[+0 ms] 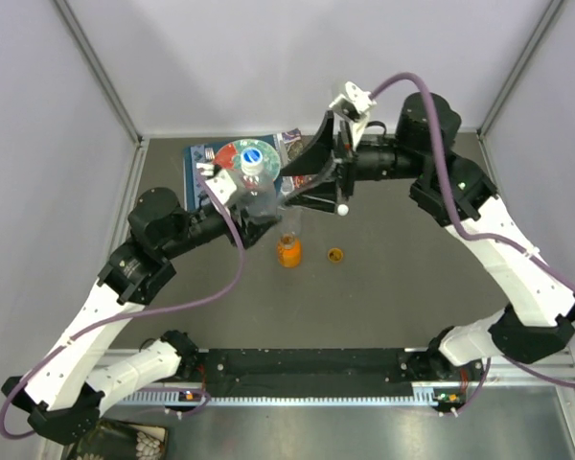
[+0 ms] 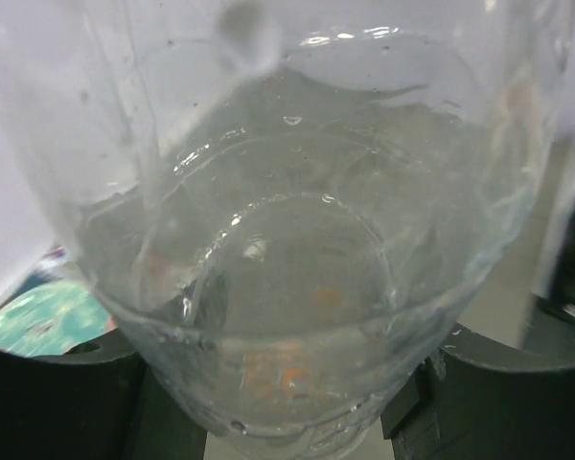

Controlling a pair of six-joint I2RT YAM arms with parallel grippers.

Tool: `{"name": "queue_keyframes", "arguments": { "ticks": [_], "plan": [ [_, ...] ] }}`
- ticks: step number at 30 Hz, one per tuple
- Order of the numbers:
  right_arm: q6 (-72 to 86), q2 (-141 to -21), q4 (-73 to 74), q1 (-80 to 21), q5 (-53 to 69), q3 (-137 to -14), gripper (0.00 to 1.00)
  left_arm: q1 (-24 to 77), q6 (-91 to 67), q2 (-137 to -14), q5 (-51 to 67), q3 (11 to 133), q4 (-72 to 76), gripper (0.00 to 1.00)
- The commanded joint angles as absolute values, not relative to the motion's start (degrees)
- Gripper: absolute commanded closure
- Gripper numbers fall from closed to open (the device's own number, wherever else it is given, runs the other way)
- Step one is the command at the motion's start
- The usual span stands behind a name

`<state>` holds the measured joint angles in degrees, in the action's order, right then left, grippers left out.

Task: Screw on the bottle caps
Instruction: Screw the bottle cap onto the plastic bottle.

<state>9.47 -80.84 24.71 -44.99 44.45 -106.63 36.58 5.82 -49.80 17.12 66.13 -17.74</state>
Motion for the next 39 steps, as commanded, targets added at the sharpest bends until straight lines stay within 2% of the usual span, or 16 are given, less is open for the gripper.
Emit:
{"name": "queue_keyframes", "arguments": {
  "ticks": [1, 7, 10, 11, 14, 18, 20, 22, 39],
  "plan": [
    [4.66, -77.96, 20.05, -41.93, 62.83, -106.61, 0.37, 36.56, 6.42, -51.50, 45.23, 68.81, -20.39, 0.75],
    [14.49, -82.17, 9.60, -39.64, 69.87, -109.34, 0.38, 37.09, 6.33, -53.17, 57.20, 69.70, -21.80, 0.71],
    [22.65, -83.23, -2.16, -39.64, 72.06, -107.41, 0.38, 37.44, 5.28, -53.87, 58.97, 69.96, -21.54, 0.71],
    [25.72, -83.84, -11.33, -39.64, 73.55, -105.75, 0.38, 37.44, 5.10, -53.96, 59.24, 69.70, -21.19, 0.70],
    [38.38, -86.12, -24.74, -39.64, 75.40, -103.37, 0.37, 37.53, 2.99, -54.40, 61.25, 68.82, -18.99, 0.70],
    [55.66, -90.43, -45.53, -39.73, 76.90, -104.94, 0.37, 37.97, -2.70, -54.67, 62.66, 66.80, -14.78, 0.71],
    [60.97, -91.75, -50.95, -39.99, 78.21, -106.08, 0.38, 37.97, -3.25, -54.75, 62.40, 66.19, -13.28, 0.71],
    [64.59, -92.90, -54.12, -40.60, 79.27, -106.52, 0.38, 38.14, -3.16, -54.75, 61.97, 66.18, -13.01, 0.71],
    [65.04, -93.95, -54.58, -44.12, 80.60, -108.10, 0.41, 38.41, -2.02, -54.49, 58.98, 65.22, -13.27, 0.71]
  ]
}}
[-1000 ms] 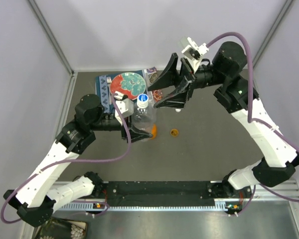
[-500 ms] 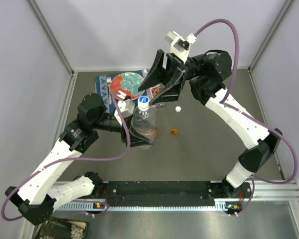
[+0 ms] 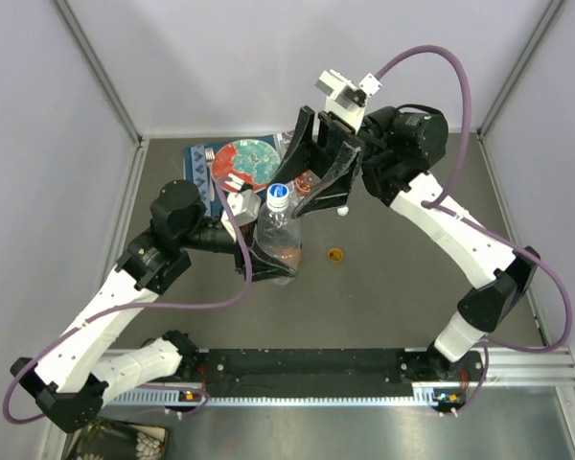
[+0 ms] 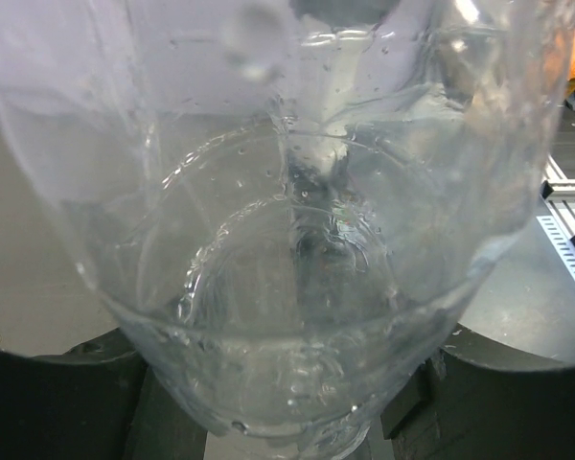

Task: Screw on the bottle caps
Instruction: Screw the bottle cap onto the plastic bottle.

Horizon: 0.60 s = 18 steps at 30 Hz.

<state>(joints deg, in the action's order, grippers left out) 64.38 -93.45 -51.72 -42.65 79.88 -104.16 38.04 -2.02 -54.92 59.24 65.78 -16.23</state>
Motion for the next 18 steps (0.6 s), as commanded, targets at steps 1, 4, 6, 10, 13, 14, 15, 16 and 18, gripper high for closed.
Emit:
{"name": "queue_keyframes", "arguments": {
  "ticks": [1, 4, 6, 10, 13, 14, 15, 16, 18],
  "plan": [
    [65.30, -94.30, -54.58, -44.30, 80.42, -108.54, 0.41, 38.32, -1.93, -54.41, 58.89, 65.21, -13.36, 0.71],
    [66.44, -95.80, -55.10, -45.09, 80.51, -110.39, 0.48, 38.41, -1.76, -54.32, 58.54, 65.13, -13.18, 0.71],
    [67.58, -96.50, -55.72, -45.18, 80.51, -110.92, 0.53, 38.41, -1.58, -54.23, 58.62, 65.13, -13.27, 0.71],
    [68.99, -96.94, -57.13, -45.26, 80.51, -110.83, 0.60, 38.41, -1.32, -53.88, 58.01, 64.95, -13.36, 0.71],
    [69.26, -96.94, -57.04, -45.26, 80.86, -110.30, 0.69, 38.41, -1.06, -53.61, 57.48, 65.13, -13.53, 0.71],
    [69.26, -96.94, -56.95, -45.18, 80.95, -110.22, 0.76, 38.41, -1.05, -53.61, 57.22, 65.21, -13.62, 0.71],
    [69.26, -96.94, -56.95, -45.18, 81.03, -110.13, 0.80, 38.32, -0.88, -53.53, 56.43, 65.30, -13.62, 0.71],
    [69.26, -96.94, -56.69, -45.26, 81.30, -109.95, 0.83, 38.41, -0.70, -53.44, 55.90, 65.39, -13.80, 0.72],
    [68.30, -96.94, -54.77, -45.18, 81.74, -109.60, 0.93, 38.41, -0.44, -53.18, 53.45, 65.65, -13.89, 0.72]
  ]
}}
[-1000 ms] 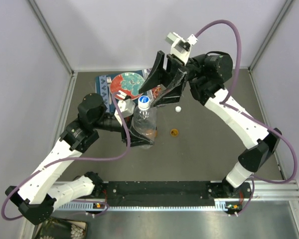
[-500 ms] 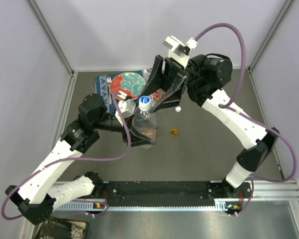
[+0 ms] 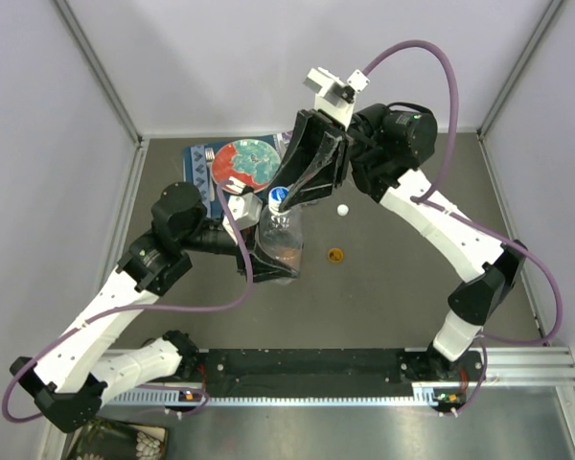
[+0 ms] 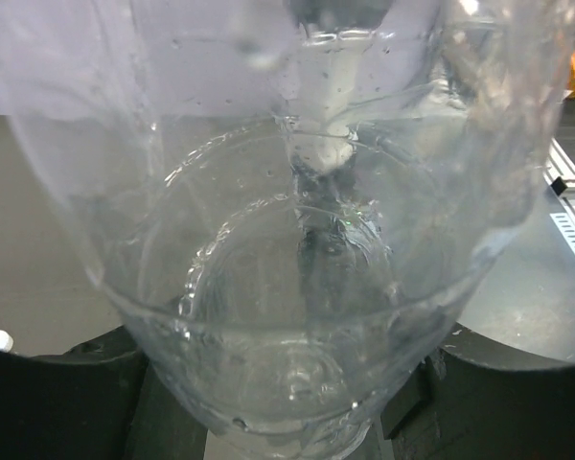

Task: Screw on the bottle caps
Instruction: Screw the bottle cap onto the plastic bottle.

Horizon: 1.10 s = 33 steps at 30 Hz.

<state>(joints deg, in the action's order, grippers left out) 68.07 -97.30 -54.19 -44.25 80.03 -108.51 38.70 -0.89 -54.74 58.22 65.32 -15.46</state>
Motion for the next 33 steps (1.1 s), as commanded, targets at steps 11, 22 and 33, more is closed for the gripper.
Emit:
{"name": "queue_keyframes", "arguments": {
  "ticks": [11, 22, 33],
  "plan": [
    [23.57, -89.03, 4.12, -42.63, 65.40, -105.82, 1.00, 38.23, 10.01, -51.68, 28.33, 68.12, -15.03, 0.75],
    [15.13, -90.96, 22.39, -47.35, 37.41, -110.11, 1.00, 38.14, 11.60, -50.27, 12.14, 66.10, -11.69, 0.74],
    [4.04, -90.79, 24.88, -58.35, 8.70, -107.85, 1.00, 37.00, 6.07, -50.27, 5.45, 66.79, -10.46, 0.71]
  ]
}}
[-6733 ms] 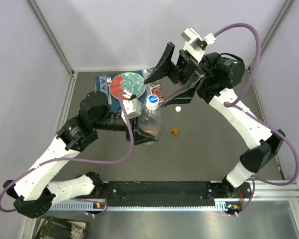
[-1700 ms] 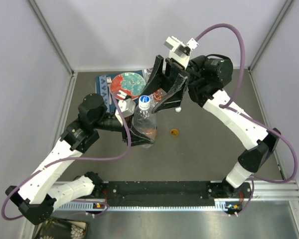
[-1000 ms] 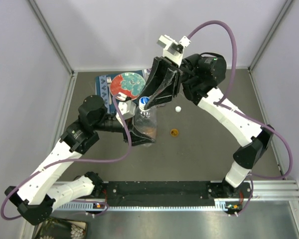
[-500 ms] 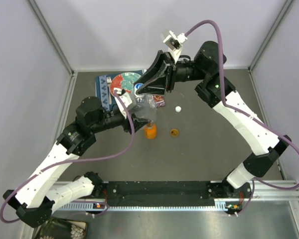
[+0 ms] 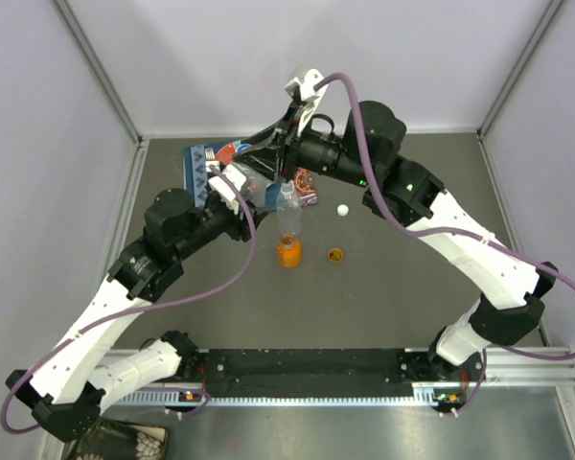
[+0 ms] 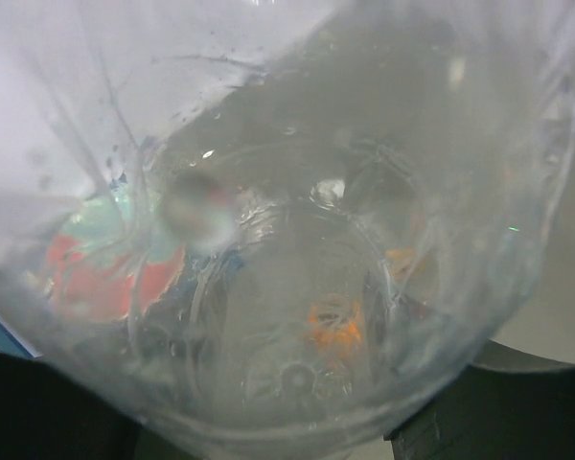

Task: Screw on the bottle caps
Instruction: Screw the bottle cap onto the plastic bottle.

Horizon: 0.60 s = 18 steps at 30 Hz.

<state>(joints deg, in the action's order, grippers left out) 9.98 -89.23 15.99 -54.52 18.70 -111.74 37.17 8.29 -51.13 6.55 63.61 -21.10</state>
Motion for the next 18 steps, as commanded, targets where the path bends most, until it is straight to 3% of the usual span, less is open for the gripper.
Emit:
{"name": "queue_keyframes", "arguments": {
  "ticks": [1, 12, 16, 18],
  "plan": [
    [3.87, -90.70, 24.00, -58.36, 7.83, -107.41, 1.00, 36.83, 5.37, -50.19, 5.45, 67.06, -10.55, 0.71],
    [4.74, -88.15, 17.76, -59.41, 0.18, -100.64, 1.00, 35.16, -1.30, -50.97, 2.99, 69.78, -10.90, 0.71],
    [7.11, -88.68, 15.12, -60.20, 3.15, -99.32, 1.00, 34.72, -2.55, -51.06, 5.53, 70.58, -10.90, 0.71],
    [8.43, -88.77, 14.50, -60.21, 4.48, -98.97, 0.90, 34.45, -2.46, -50.98, 7.37, 70.84, -10.37, 0.72]
  ]
}}
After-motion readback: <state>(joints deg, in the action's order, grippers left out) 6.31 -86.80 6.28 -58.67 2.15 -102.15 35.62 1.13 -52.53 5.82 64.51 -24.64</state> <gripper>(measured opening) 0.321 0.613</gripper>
